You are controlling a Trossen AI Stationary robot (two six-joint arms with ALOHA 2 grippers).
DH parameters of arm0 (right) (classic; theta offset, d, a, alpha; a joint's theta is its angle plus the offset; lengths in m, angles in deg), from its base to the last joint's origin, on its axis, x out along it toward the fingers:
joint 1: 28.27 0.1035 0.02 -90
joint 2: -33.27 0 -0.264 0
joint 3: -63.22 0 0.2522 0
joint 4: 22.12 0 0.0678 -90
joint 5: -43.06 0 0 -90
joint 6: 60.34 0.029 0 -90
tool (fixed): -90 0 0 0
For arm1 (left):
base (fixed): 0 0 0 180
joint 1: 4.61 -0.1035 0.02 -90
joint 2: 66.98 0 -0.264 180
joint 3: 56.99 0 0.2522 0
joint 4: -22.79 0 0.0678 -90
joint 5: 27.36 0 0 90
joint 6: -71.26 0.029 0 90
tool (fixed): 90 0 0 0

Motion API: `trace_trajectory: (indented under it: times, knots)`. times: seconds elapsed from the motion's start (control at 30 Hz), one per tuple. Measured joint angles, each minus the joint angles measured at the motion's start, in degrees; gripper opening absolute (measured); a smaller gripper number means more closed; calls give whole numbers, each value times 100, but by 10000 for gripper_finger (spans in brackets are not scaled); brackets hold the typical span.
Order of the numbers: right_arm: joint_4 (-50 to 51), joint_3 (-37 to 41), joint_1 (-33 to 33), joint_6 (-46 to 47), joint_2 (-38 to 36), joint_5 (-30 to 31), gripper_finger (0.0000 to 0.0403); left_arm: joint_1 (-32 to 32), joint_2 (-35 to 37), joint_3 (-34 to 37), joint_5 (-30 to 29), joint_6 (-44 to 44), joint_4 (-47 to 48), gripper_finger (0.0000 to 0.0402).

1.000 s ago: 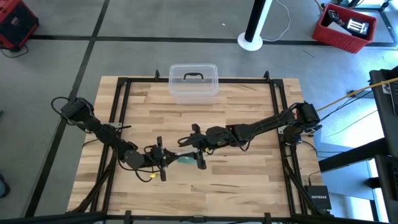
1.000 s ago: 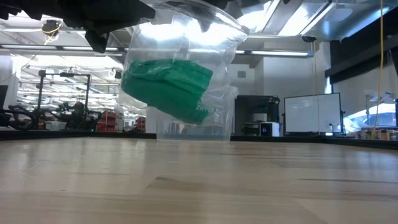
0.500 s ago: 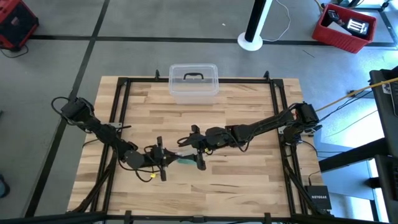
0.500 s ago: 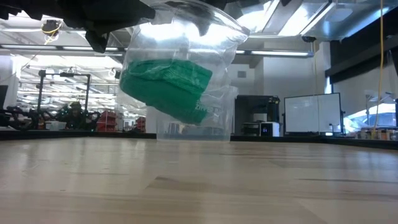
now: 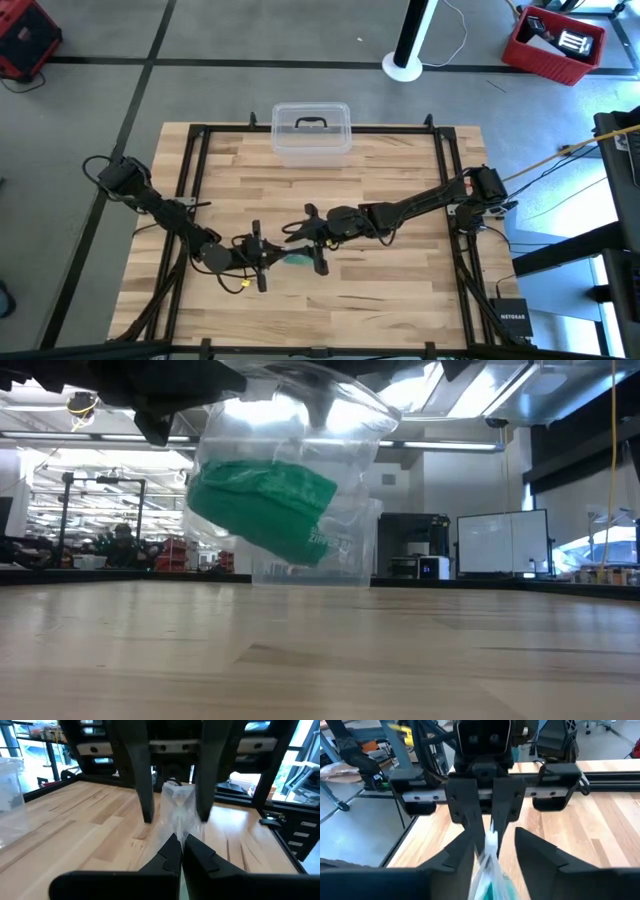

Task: Roll bandage
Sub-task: Close the transparent zip bag

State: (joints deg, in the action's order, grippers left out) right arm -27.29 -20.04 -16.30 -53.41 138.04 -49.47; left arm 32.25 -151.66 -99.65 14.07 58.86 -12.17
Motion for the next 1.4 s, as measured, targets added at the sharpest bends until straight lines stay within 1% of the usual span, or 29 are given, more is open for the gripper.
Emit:
trace_trajectory:
  times: [0.17, 0.4, 0.53, 0.63, 0.73, 0.83, 1.03, 1.27, 1.4]
  knots:
    - [9, 0, 0, -134, 2, 2, 94, -4, 0, 0, 0, 41, -88, 0]
    - [-19, 0, 0, -290, 1, 11, 45, 0, 0, 0, -1, 119, -147, 0]
    - [199, -4, 0, -292, -14, 9, 22, 47, -2, 0, 2, 203, -143, 0]
    - [406, -7, 0, -336, -72, 7, 20, 93, -4, 0, -4, 218, -150, 0]
    - [652, -7, 1, -436, -197, 3, 32, 140, -3, 0, -23, 242, -182, 0]
    - [886, -7, 4, -434, -327, -4, 36, 191, -4, 0, -191, 370, -231, 0]
    - [1240, -12, 7, -432, -402, -5, 23, 213, -4, 0, -247, 610, -454, 0]
    - [1474, -13, 7, -421, -402, -7, 23, 216, -4, 0, -251, 662, -543, 0]
    - [1616, 11, 47, -293, -283, -20, 11, 232, 2, 0, -320, 735, -646, 0]
